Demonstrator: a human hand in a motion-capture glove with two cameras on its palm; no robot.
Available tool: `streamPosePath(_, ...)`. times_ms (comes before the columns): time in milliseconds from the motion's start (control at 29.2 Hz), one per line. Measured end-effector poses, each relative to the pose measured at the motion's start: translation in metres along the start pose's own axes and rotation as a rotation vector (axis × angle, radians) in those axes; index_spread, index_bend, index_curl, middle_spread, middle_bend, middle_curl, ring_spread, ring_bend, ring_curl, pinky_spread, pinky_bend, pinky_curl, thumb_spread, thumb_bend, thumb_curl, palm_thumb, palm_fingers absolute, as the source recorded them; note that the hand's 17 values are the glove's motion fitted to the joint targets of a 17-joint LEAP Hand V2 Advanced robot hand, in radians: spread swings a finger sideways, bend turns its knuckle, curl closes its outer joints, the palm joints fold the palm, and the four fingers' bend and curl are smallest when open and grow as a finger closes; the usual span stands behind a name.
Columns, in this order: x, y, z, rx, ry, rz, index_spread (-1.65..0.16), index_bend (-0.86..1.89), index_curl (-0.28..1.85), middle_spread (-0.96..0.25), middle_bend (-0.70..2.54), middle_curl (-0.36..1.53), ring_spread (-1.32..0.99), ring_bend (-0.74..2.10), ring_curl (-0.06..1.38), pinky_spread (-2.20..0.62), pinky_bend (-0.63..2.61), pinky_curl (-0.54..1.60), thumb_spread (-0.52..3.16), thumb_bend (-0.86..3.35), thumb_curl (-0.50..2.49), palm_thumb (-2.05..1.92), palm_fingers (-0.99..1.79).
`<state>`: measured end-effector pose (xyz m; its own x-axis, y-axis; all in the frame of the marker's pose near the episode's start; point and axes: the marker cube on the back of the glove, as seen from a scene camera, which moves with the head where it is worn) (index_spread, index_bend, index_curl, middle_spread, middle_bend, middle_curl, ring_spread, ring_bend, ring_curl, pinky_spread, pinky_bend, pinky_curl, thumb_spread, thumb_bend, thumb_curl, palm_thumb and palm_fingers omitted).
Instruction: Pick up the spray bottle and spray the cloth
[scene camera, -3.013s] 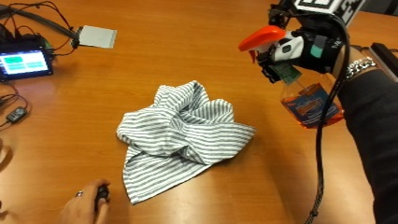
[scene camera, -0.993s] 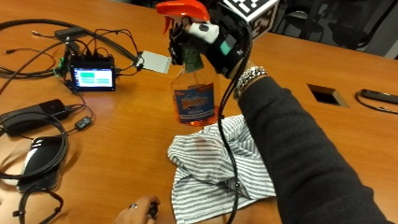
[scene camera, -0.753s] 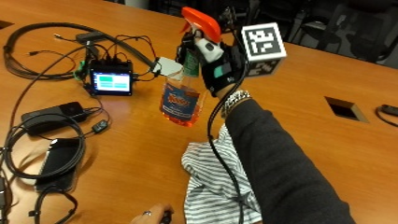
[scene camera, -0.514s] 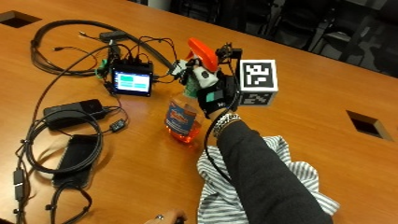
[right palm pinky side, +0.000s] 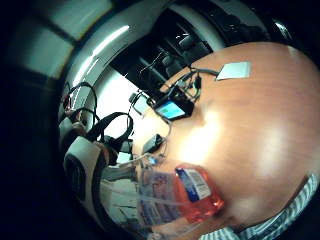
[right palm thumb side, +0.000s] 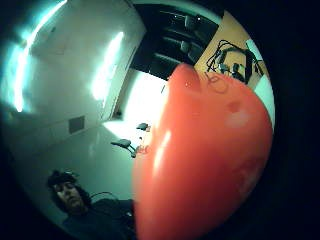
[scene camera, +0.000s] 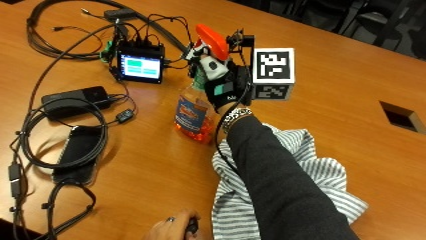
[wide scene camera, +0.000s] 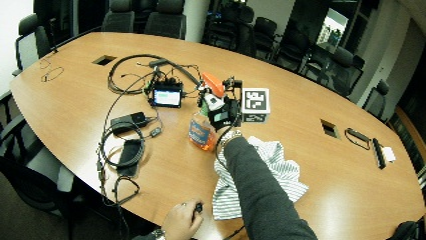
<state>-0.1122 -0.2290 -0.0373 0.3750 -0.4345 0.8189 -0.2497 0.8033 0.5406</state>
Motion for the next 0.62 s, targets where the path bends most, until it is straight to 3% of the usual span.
streamPosePath(274, 0.013, -0.004, 0.018, -0.121, -0.008, 0.042, -0.32, 0.16, 0.58, -0.23, 0.5, 0.51, -0.19, 0.65, 0.44, -0.25, 0.47, 0.38, 0.39, -0.02, 0.8, 0.85, 1.31)
streamPosePath(479, -0.009, 0.005, 0.035, -0.296, 0.168, 0.065, -0.31, 0.08, 0.54, -0.19, 0.53, 0.51, -0.16, 0.42, 0.42, 0.03, 0.32, 0.38, 0.68, -0.03, 0.75, 0.82, 0.55)
streamPosePath(616, -0.038, 0.015, 0.017, -0.369, 0.347, 0.088, -0.3, 0.04, 0.48, -0.16, 0.47, 0.48, -0.13, 0.38, 0.39, 0.12, 0.35, 0.37, 0.8, -0.03, 0.69, 0.79, 0.4)
